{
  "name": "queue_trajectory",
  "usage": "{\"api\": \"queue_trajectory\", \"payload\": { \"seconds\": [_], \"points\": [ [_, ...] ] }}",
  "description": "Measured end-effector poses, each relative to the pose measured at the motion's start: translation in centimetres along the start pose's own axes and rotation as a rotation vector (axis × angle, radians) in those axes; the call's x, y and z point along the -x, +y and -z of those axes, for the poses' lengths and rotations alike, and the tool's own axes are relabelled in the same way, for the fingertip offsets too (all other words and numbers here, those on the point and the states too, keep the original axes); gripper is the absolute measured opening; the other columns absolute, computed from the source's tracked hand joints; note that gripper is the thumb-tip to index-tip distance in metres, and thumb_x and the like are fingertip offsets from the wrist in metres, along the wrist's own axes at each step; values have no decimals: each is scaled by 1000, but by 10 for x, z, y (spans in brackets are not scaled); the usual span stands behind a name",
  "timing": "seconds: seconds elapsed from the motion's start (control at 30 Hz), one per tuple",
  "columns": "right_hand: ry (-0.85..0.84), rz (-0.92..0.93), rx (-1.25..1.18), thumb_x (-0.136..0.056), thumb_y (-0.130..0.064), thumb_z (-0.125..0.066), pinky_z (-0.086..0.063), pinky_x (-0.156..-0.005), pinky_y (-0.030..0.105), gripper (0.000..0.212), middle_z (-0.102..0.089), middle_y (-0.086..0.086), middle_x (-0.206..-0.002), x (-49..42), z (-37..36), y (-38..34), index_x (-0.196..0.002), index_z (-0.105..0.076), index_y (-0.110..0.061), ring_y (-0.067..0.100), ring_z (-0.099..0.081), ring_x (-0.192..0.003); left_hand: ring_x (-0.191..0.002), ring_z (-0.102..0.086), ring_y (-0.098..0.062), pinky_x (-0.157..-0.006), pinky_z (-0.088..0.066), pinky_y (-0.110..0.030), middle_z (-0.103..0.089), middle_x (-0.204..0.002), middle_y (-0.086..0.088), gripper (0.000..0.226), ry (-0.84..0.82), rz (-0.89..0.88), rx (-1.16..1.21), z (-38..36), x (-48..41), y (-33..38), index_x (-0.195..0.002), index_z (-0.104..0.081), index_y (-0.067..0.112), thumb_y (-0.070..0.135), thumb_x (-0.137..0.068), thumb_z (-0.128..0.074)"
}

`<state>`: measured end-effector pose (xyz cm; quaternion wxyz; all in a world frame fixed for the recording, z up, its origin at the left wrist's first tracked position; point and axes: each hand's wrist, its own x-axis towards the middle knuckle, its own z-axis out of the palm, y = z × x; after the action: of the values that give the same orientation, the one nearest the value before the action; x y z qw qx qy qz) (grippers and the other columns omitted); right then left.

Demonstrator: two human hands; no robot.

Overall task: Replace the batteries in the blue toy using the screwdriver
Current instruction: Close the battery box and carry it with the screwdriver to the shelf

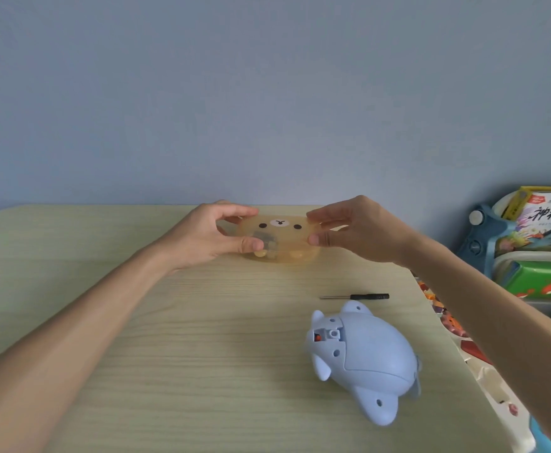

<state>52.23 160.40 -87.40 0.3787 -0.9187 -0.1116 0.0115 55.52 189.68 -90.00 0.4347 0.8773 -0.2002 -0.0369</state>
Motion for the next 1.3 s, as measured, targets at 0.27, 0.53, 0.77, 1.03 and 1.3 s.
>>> {"api": "queue_trajectory", "payload": {
  "seconds": [0.27,0.53,0.77,1.03,1.3],
  "points": [
    [4,25,87,-83,-40,-86,-51,-98,23,63,-72,-10,-131,3,-2,0,-139,-67,-21,-2,-69,-105,-125,-64,-1,-101,-53,-27,-73,-129,13,92,-6,-28,-35,-1,-2,-1,-138,-67,27,62,-58,-95],
    [-128,-10,245,-73,-50,-89,-51,-82,16,41,-75,-22,-110,58,32,16,-112,-79,-39,-10,-66,-95,-128,-54,11,-107,-46,-23,-58,-145,23,124,-30,-39,-86,-13,3,9,-151,-52,35,87,-43,-83],
    [-75,12,111,-75,-34,-93,-46,-76,10,17,-74,-14,-102,84,23,37,-90,-85,-36,0,-65,-88,-141,-51,-5,-118,-39,-29,-55,-153,15,104,30,-28,-154,-30,-1,18,-153,-51,30,56,-63,-96],
    [186,1,-8,-88,-26,-84,-43,-61,4,5,-77,-24,-75,74,21,41,-85,-86,-30,-8,-60,-60,-120,-64,-5,-100,-47,-22,-70,-130,17,85,118,-2,-183,-22,1,21,-135,-66,30,52,-61,-99],
    [301,-53,-177,-89,-26,-82,-63,-82,43,3,-82,-14,-81,36,84,-55,-86,-85,-26,12,-78,-80,-119,-65,-6,-105,-52,-29,-69,-128,17,83,112,55,-184,69,-7,114,-136,-66,28,46,-63,-100]
  ]
}}
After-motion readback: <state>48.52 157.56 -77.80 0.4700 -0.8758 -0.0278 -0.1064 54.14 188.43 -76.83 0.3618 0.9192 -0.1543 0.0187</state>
